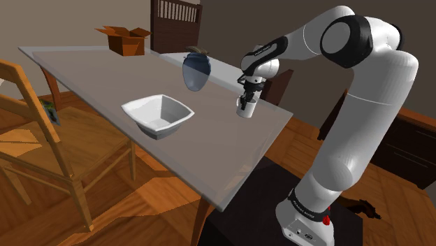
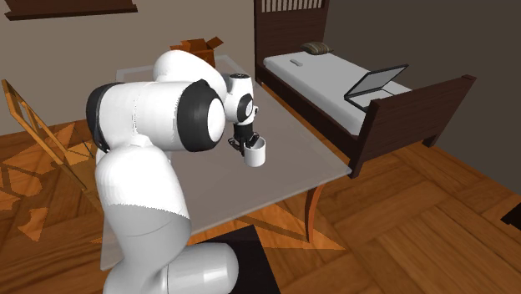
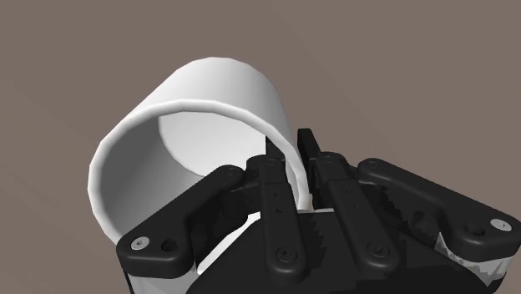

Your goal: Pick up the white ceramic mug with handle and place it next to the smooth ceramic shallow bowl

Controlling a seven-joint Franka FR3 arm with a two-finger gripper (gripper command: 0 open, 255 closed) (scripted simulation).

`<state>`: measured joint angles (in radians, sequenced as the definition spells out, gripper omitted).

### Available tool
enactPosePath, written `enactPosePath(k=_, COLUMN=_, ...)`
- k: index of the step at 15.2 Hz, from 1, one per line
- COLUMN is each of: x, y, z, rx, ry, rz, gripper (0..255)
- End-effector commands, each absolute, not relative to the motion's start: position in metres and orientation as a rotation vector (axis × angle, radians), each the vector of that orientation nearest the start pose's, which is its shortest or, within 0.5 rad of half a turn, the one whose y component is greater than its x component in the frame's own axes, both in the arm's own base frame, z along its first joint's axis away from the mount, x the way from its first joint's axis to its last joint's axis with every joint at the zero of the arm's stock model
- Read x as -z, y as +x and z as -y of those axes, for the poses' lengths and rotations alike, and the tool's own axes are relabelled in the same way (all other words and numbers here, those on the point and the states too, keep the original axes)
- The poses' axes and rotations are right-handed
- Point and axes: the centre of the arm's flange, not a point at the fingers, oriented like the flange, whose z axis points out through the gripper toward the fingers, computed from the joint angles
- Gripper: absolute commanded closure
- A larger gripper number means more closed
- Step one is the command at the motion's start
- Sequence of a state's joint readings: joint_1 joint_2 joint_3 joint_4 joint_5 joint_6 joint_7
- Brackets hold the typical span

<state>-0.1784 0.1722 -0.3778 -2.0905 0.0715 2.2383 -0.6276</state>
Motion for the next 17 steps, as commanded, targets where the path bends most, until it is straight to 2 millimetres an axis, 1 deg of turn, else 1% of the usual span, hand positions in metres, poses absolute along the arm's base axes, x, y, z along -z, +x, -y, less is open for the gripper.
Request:
enactPosePath(k=1, x=-0.354, y=0.486, z=0.296, rx=-0.021, ry=-3.141, rz=0.049, gripper=255)
enactPosePath(k=17, x=-0.439, y=0.486, z=0.296, rx=-0.021, ry=-3.141, rz=0.049, gripper=255)
